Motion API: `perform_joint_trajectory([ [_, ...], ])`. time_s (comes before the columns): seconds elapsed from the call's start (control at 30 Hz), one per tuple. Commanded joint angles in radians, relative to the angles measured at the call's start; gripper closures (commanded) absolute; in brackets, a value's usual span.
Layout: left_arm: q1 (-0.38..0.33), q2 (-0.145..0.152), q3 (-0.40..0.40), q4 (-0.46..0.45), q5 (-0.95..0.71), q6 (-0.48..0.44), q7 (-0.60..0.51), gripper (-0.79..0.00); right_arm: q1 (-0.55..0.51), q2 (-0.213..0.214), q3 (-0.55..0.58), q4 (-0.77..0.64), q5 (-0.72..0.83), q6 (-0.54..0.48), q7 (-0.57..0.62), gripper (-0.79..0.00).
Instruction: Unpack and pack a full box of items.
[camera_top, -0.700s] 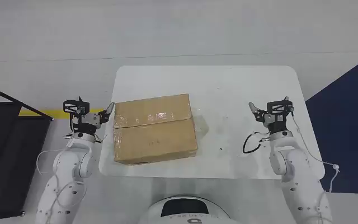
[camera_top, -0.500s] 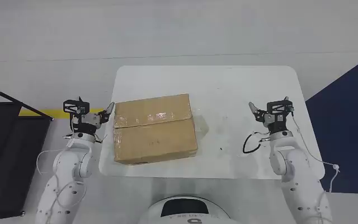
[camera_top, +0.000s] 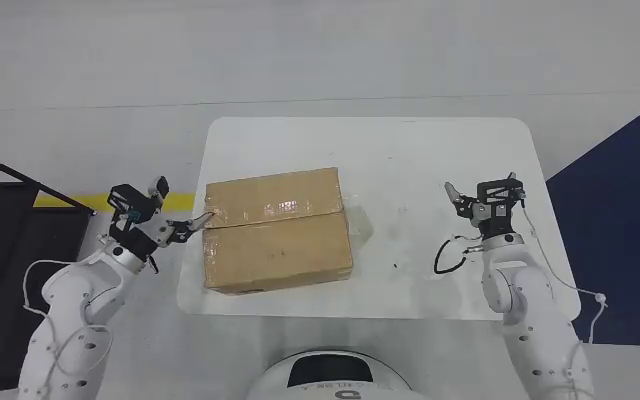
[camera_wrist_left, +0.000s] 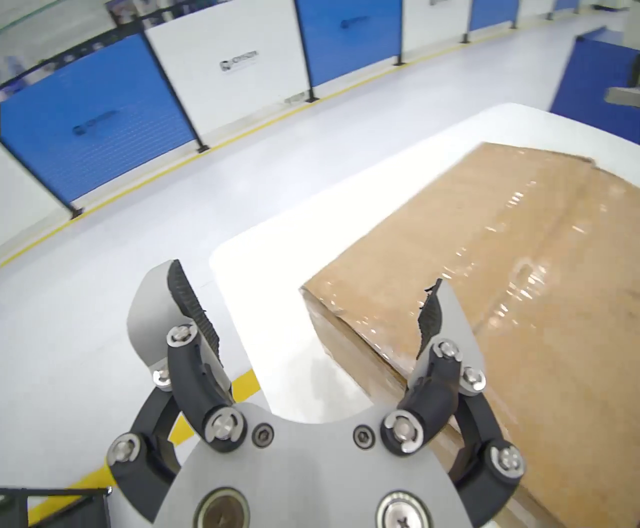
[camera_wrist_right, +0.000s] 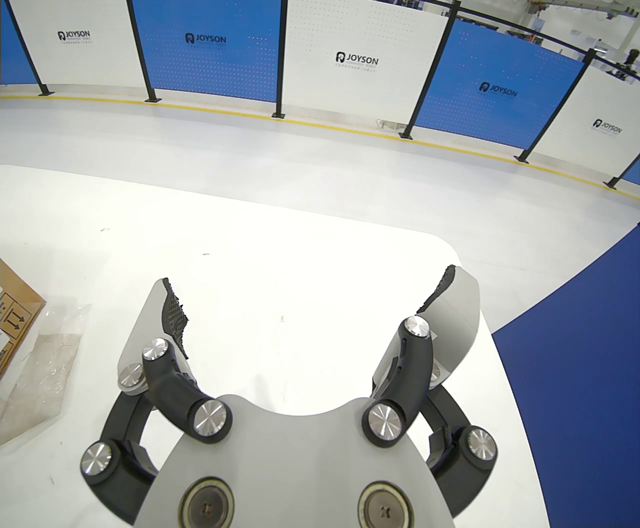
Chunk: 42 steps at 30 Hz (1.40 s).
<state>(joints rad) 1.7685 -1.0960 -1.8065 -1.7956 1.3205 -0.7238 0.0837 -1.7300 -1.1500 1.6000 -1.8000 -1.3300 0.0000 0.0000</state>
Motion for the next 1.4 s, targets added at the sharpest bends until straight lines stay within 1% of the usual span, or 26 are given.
perform_joint_trajectory([
  [0.0, -0.002, 0.003, 0.002, 0.017, 0.028, -0.049, 0.053, -0.785, 0.0, 0.0, 0.0, 0.0, 0.0, 0.0, 0.0, -0.785],
  [0.07, -0.005, 0.007, -0.009, 0.037, 0.048, -0.071, 0.108, -0.785, 0.0, 0.0, 0.0, 0.0, 0.0, 0.0, 0.0, -0.785],
  [0.13, -0.004, 0.009, -0.019, 0.058, 0.087, -0.053, 0.158, -0.785, 0.0, 0.0, 0.0, 0.0, 0.0, 0.0, 0.0, -0.785],
  [0.17, -0.004, 0.009, -0.023, 0.071, 0.104, -0.04, 0.181, -0.785, 0.0, 0.0, 0.0, 0.0, 0.0, 0.0, 0.0, -0.785],
  [0.3, -0.005, 0.008, -0.03, 0.13, 0.193, 0.092, 0.245, -0.785, 0.0, 0.0, 0.0, 0.0, 0.0, 0.0, 0.0, -0.785],
  [0.4, -0.001, 0.009, -0.017, 0.164, 0.232, 0.108, 0.286, -0.785, 0.0, 0.0, 0.0, 0.0, 0.0, 0.0, 0.0, -0.785],
  [0.53, 0.001, 0.009, 0.005, 0.179, 0.278, 0.145, 0.308, -0.785, 0.0, 0.0, 0.0, 0.0, 0.0, 0.0, 0.0, -0.785],
  [0.7, -0.021, 0.01, 0.045, 0.185, 0.314, 0.151, 0.289, -0.782, 0.0, 0.0, 0.0, 0.0, 0.0, 0.0, 0.0, -0.785],
  [0.8, -0.033, 0.006, 0.082, 0.173, 0.345, 0.206, 0.272, -0.785, 0.0, 0.0, 0.0, 0.0, 0.0, 0.0, 0.0, -0.785],
  [0.87, -0.041, 0.004, 0.096, 0.167, 0.329, 0.216, 0.264, -0.767, 0.0, 0.0, 0.0, 0.0, 0.0, 0.0, 0.0, -0.785],
  [1.23, -0.075, 0.008, 0.078, 0.125, 0.286, 0.218, 0.221, -0.767, 0.0, 0.0, 0.0, 0.0, 0.0, 0.0, 0.0, -0.785],
  [1.37, -0.112, 0.006, 0.094, 0.141, 0.254, 0.22, 0.181, -0.751, 0.0, 0.0, 0.0, 0.0, 0.0, 0.0, 0.0, -0.785],
])
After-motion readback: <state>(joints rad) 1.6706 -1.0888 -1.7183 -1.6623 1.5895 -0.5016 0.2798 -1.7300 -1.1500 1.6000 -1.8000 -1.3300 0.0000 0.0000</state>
